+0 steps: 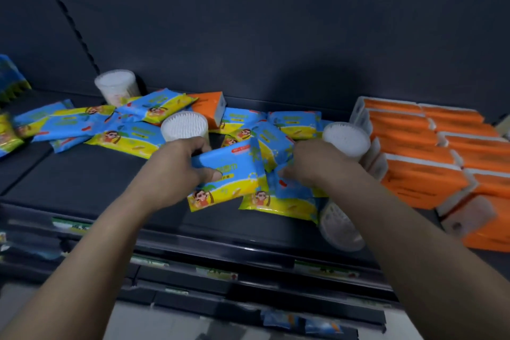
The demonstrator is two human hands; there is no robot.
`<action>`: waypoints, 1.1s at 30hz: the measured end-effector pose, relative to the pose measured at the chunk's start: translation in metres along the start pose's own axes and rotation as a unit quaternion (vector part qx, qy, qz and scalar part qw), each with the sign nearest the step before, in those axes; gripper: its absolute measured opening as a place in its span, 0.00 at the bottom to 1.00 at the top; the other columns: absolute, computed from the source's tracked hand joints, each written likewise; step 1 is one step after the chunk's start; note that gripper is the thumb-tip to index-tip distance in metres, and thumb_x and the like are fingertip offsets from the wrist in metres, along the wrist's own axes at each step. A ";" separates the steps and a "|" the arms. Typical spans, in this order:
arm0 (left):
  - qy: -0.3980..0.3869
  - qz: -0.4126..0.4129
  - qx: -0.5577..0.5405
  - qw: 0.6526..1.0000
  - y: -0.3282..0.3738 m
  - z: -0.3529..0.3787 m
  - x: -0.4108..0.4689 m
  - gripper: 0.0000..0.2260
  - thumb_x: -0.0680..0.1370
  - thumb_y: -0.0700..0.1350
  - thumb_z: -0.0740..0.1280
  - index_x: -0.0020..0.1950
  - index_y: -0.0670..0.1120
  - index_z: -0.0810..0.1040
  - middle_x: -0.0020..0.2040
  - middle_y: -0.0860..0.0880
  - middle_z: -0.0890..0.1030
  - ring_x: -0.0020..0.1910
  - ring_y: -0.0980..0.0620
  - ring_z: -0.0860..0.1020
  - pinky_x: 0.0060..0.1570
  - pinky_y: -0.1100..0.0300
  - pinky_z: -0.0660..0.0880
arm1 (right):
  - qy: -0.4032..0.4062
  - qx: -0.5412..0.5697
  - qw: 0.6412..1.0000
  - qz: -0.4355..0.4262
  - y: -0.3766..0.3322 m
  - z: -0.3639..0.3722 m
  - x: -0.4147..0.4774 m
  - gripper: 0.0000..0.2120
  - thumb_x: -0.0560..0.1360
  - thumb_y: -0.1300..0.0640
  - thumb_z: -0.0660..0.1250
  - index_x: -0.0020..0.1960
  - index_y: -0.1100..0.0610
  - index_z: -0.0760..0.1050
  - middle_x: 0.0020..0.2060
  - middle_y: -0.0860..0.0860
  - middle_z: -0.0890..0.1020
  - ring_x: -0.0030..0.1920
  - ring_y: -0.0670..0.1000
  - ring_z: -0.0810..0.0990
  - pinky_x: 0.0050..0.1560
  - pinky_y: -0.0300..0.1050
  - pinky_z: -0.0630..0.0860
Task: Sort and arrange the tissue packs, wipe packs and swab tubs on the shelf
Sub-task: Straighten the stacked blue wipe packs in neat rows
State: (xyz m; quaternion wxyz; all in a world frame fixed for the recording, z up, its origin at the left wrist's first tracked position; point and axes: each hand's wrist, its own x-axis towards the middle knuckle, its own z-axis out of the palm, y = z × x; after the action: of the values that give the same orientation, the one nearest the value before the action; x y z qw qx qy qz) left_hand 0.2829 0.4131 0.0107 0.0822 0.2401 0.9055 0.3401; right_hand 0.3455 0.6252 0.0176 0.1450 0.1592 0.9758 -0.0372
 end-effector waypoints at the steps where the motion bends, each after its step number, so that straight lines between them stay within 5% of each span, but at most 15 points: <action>1: 0.017 0.007 0.009 1.000 -0.001 -0.001 0.003 0.10 0.67 0.45 0.76 0.38 0.47 0.75 0.34 0.46 0.80 0.34 0.47 0.77 0.36 0.52 0.73 | 0.004 0.003 1.000 0.015 -0.003 0.001 0.001 0.14 0.73 0.46 0.67 0.44 0.57 0.74 0.44 0.54 0.76 0.49 0.57 0.78 0.41 0.43 0.69; 5: 0.055 0.045 0.025 0.997 -0.006 -0.009 0.015 0.11 0.68 0.47 0.75 0.37 0.48 0.73 0.33 0.49 0.77 0.34 0.49 0.75 0.34 0.54 0.69 | -0.010 0.040 0.996 0.084 -0.014 0.011 0.012 0.21 0.69 0.42 0.70 0.37 0.58 0.67 0.44 0.54 0.73 0.53 0.58 0.77 0.42 0.46 0.69; 8: 0.040 0.079 0.018 0.996 -0.013 -0.019 0.025 0.09 0.68 0.47 0.75 0.40 0.49 0.75 0.35 0.52 0.77 0.34 0.54 0.74 0.31 0.61 0.67 | -0.009 0.057 0.989 0.134 -0.021 0.010 0.010 0.28 0.66 0.38 0.71 0.54 0.59 0.74 0.54 0.53 0.76 0.58 0.58 0.76 0.50 0.48 0.74; 13: -0.001 0.141 0.016 0.990 -0.024 -0.032 0.039 0.08 0.69 0.47 0.74 0.43 0.48 0.76 0.38 0.55 0.76 0.38 0.56 0.74 0.32 0.69 0.64 | 0.019 0.109 0.959 0.262 -0.032 0.003 0.005 0.39 0.68 0.45 0.73 0.68 0.64 0.60 0.64 0.57 0.72 0.65 0.59 0.72 0.60 0.52 0.71; 17: -0.011 0.186 0.009 0.982 -0.031 -0.035 0.043 0.09 0.68 0.47 0.74 0.43 0.48 0.77 0.39 0.51 0.78 0.40 0.51 0.76 0.35 0.59 0.68 | 0.100 0.166 0.931 0.310 -0.033 0.000 -0.001 0.27 0.72 0.59 0.69 0.65 0.67 0.63 0.61 0.61 0.74 0.64 0.60 0.73 0.57 0.47 0.72; 21: -0.025 0.197 -0.016 0.980 -0.033 -0.035 0.043 0.09 0.68 0.48 0.74 0.43 0.49 0.76 0.40 0.51 0.79 0.41 0.51 0.77 0.39 0.53 0.73 | 0.130 0.195 0.908 0.347 -0.028 -0.008 -0.019 0.06 0.72 0.59 0.66 0.40 0.61 0.71 0.45 0.61 0.77 0.57 0.59 0.78 0.44 0.43 0.75; 23: -0.024 0.197 -0.024 0.980 -0.032 -0.034 0.041 0.10 0.68 0.49 0.74 0.44 0.49 0.77 0.41 0.51 0.79 0.41 0.52 0.77 0.38 0.56 0.71 | 0.162 0.236 0.896 0.340 -0.020 -0.009 -0.029 0.05 0.69 0.60 0.66 0.37 0.61 0.72 0.42 0.59 0.79 0.54 0.59 0.79 0.38 0.40 0.74; 25: -0.016 0.194 -0.031 0.980 -0.029 -0.033 0.038 0.10 0.68 0.49 0.74 0.45 0.49 0.77 0.42 0.52 0.79 0.42 0.52 0.77 0.40 0.55 0.72 | 0.213 0.276 0.887 0.303 -0.015 -0.011 -0.039 0.01 0.66 0.62 0.66 0.36 0.59 0.75 0.43 0.61 0.82 0.52 0.61 0.81 0.49 0.49 0.79; 28: 0.003 0.183 -0.049 0.982 -0.023 -0.034 0.026 0.10 0.68 0.49 0.74 0.45 0.49 0.77 0.42 0.52 0.80 0.43 0.52 0.78 0.43 0.53 0.75 | 0.259 0.347 0.869 0.241 -0.012 -0.016 -0.047 0.02 0.66 0.63 0.67 0.38 0.58 0.74 0.38 0.60 0.81 0.44 0.61 0.81 0.47 0.57 0.79; 31: 0.039 0.171 -0.047 0.983 -0.017 -0.040 0.007 0.09 0.68 0.47 0.74 0.43 0.47 0.77 0.40 0.51 0.79 0.40 0.53 0.77 0.38 0.57 0.72 | 0.286 0.442 0.828 0.194 -0.015 -0.019 -0.048 0.14 0.62 0.60 0.68 0.43 0.48 0.68 0.39 0.51 0.78 0.43 0.56 0.79 0.49 0.57 0.79; 33: 0.063 0.151 -0.045 0.985 -0.017 -0.047 -0.007 0.09 0.68 0.47 0.74 0.43 0.47 0.76 0.37 0.52 0.79 0.38 0.55 0.76 0.36 0.58 0.71 | 0.295 0.539 0.779 0.124 -0.022 -0.019 -0.048 0.24 0.62 0.65 0.68 0.51 0.45 0.68 0.42 0.51 0.79 0.42 0.56 0.80 0.41 0.51 0.80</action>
State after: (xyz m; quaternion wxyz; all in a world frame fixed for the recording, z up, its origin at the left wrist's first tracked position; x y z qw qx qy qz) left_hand 0.2682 0.3713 0.0345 -0.0168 0.3485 0.8458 0.4035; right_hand 0.3768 0.5918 0.0510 -0.2558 0.3345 0.7632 -0.4901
